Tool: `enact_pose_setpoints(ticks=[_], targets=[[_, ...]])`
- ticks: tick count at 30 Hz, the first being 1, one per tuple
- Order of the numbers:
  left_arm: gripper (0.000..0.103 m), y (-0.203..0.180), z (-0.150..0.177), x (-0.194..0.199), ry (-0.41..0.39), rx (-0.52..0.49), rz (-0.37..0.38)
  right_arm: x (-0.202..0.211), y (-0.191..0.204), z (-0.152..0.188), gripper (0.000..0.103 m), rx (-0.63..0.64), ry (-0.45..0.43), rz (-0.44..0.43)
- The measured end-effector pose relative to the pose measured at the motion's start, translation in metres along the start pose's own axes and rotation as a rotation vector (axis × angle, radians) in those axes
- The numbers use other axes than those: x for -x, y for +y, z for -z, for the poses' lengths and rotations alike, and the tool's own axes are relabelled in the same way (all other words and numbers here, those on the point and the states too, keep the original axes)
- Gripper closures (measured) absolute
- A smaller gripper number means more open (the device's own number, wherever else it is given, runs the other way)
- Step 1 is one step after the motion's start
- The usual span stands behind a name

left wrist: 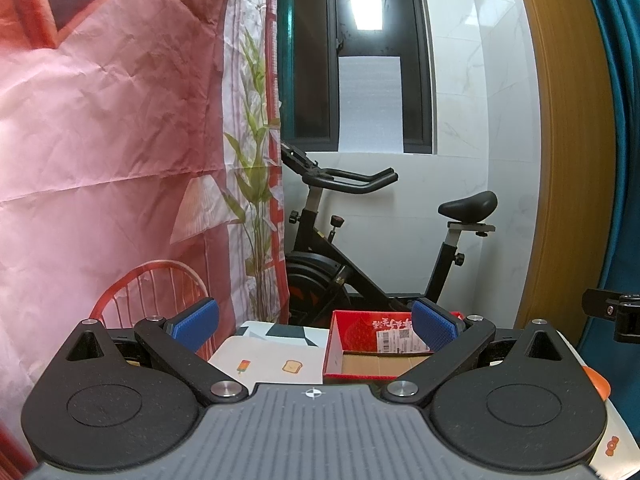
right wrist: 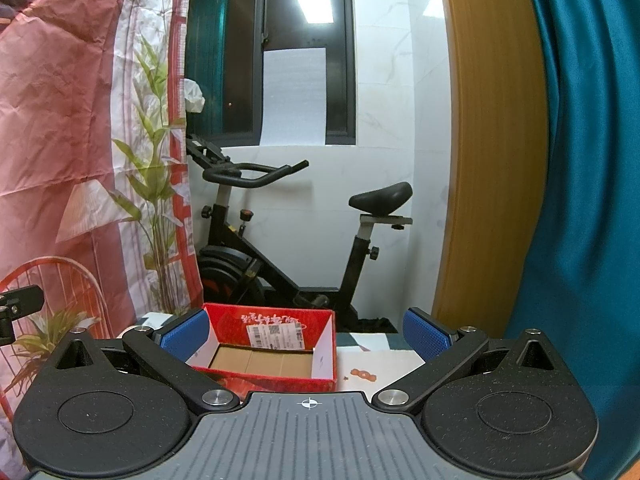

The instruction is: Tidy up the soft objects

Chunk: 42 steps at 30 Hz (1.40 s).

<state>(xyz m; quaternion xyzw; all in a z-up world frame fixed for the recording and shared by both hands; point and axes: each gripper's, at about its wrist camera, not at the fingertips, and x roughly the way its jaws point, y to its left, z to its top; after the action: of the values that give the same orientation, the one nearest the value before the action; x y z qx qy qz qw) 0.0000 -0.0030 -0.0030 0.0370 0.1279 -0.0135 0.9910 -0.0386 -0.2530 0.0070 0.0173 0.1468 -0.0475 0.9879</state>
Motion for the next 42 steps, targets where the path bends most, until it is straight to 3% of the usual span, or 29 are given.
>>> enact_pose_setpoints(ticks=[12, 18, 26, 30, 38, 42], targets=[[0.000, 0.006, 0.008, -0.009, 0.028, 0.035, 0.020, -0.007, -0.002, 0.009, 0.000, -0.013, 0.010, -0.011], [0.000, 0.003, 0.017, -0.017, 0.030, 0.014, 0.028, -0.034, -0.010, 0.025, 0.000, -0.092, 0.046, -0.083], [0.000, 0.010, 0.049, -0.073, 0.187, 0.035, 0.048, -0.092, -0.014, 0.078, 0.000, -0.111, 0.056, -0.086], [0.000, 0.015, 0.076, -0.102, 0.257, 0.032, 0.026, -0.127, -0.006, 0.105, 0.000, -0.084, 0.143, -0.064], [0.000, 0.015, 0.122, -0.145, 0.314, -0.012, -0.006, -0.174, 0.000, 0.159, 0.000, -0.097, 0.286, -0.098], [0.000, 0.015, 0.147, -0.167, 0.412, -0.021, -0.006, -0.187, -0.002, 0.181, 0.000, -0.110, 0.357, -0.121]])
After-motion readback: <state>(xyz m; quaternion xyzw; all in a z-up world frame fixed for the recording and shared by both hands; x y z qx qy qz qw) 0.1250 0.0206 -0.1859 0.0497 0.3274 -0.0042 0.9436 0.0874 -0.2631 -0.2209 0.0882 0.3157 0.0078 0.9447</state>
